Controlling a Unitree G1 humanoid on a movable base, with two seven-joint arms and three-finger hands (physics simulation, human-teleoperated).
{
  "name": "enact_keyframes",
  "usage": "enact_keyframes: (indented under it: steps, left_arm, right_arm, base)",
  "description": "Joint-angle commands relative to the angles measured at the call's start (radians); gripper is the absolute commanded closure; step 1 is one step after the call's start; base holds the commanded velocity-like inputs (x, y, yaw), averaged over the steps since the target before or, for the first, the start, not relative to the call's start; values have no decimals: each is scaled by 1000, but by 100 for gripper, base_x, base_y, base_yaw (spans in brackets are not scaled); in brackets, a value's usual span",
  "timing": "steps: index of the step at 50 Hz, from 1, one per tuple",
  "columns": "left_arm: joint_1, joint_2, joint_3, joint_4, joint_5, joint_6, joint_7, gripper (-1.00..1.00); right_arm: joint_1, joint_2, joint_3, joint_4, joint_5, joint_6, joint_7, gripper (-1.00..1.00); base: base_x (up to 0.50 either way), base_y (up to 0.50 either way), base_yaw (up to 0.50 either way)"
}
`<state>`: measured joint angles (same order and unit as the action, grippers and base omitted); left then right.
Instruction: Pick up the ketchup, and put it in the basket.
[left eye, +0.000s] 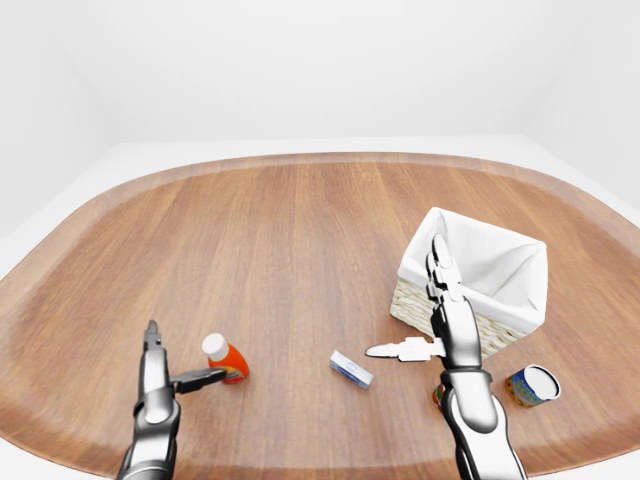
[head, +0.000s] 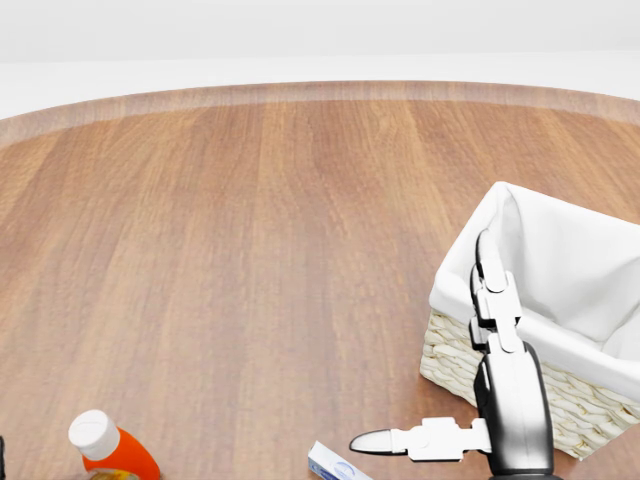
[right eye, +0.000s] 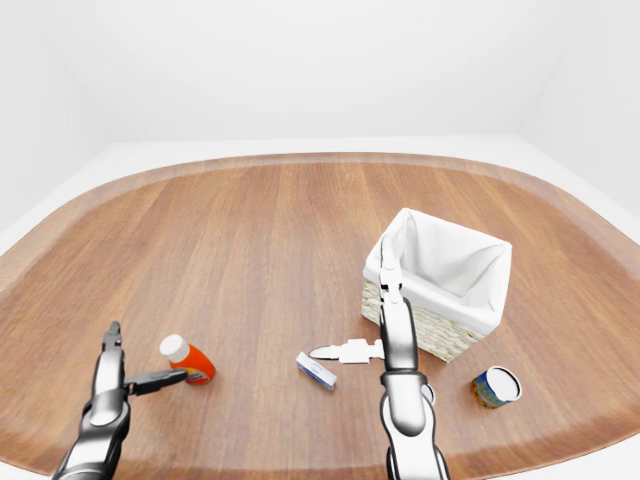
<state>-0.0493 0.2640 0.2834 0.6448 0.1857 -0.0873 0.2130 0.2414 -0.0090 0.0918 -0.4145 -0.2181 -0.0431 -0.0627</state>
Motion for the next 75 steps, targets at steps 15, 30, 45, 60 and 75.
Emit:
enact_keyframes:
  steps: [15, 30, 45, 60, 75]
  left_arm:
    - [-44, -34, -63, -17, 4, 0, 10, -100]
    - [4, -74, -68, -134, -10, 0, -31, -68]
    - [13, -94, -79, -152, -9, 0, -43, 100]
    - [37, -105, -81, -241, -2, 0, -53, 100]
    - [89, -163, -105, -560, 50, 0, -115, 100]
  right_arm:
    - [-11, 1, -6, 21, 0, -6, -1, -100]
    - [-21, 3, -7, 45, -3, -12, -3, -100]
    - [-14, 3, -9, 23, 0, -3, 1, -100]
    - [-16, 2, -7, 38, -2, -13, -2, -100]
    - [-20, 2, -10, 41, -1, -14, 2, -100]
  base:
    - [0, 0, 0]
    - [0, 0, 0]
    - [0, 0, 0]
    - [0, 0, 0]
    - [0, 0, 0]
